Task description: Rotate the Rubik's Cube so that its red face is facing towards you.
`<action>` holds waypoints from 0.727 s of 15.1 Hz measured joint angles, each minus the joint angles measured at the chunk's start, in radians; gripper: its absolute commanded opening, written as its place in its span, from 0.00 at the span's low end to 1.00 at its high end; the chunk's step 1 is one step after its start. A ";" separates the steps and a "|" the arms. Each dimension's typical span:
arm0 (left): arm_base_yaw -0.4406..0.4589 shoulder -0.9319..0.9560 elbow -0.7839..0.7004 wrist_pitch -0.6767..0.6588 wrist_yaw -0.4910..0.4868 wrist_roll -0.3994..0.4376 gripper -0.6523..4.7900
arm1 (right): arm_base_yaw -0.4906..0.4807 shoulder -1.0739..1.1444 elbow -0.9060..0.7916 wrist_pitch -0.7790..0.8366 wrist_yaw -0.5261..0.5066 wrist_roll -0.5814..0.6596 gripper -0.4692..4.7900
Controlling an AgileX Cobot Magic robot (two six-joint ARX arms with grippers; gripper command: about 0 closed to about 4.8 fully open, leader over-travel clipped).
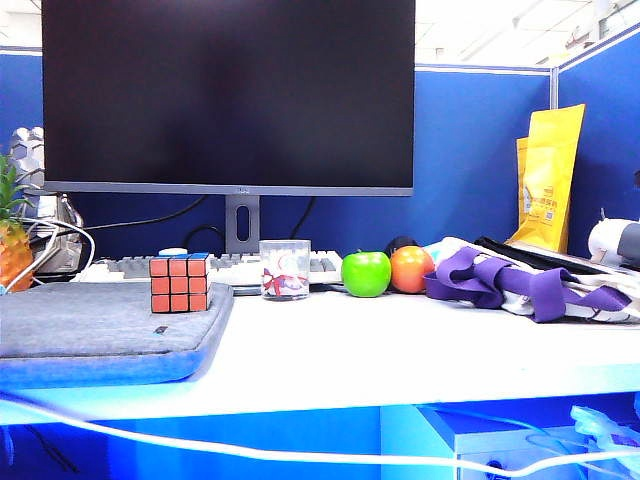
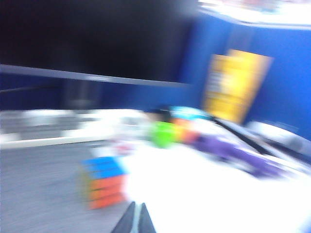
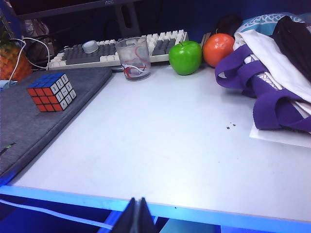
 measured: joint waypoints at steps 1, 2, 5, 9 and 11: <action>0.000 0.000 0.004 0.016 0.053 -0.023 0.11 | 0.000 0.000 0.000 0.001 0.000 0.000 0.08; 0.000 0.000 0.017 0.010 0.054 -0.036 0.11 | 0.000 0.000 0.000 0.003 0.000 0.004 0.08; 0.000 0.011 0.153 -0.010 -0.049 -0.016 0.11 | 0.000 0.000 0.000 0.169 -0.052 0.042 0.08; 0.000 0.262 0.358 -0.095 -0.139 0.049 0.11 | 0.000 0.001 0.056 0.238 -0.062 0.046 0.08; 0.000 0.538 0.610 -0.179 -0.081 0.078 0.12 | -0.001 0.029 0.199 0.248 -0.076 0.033 0.08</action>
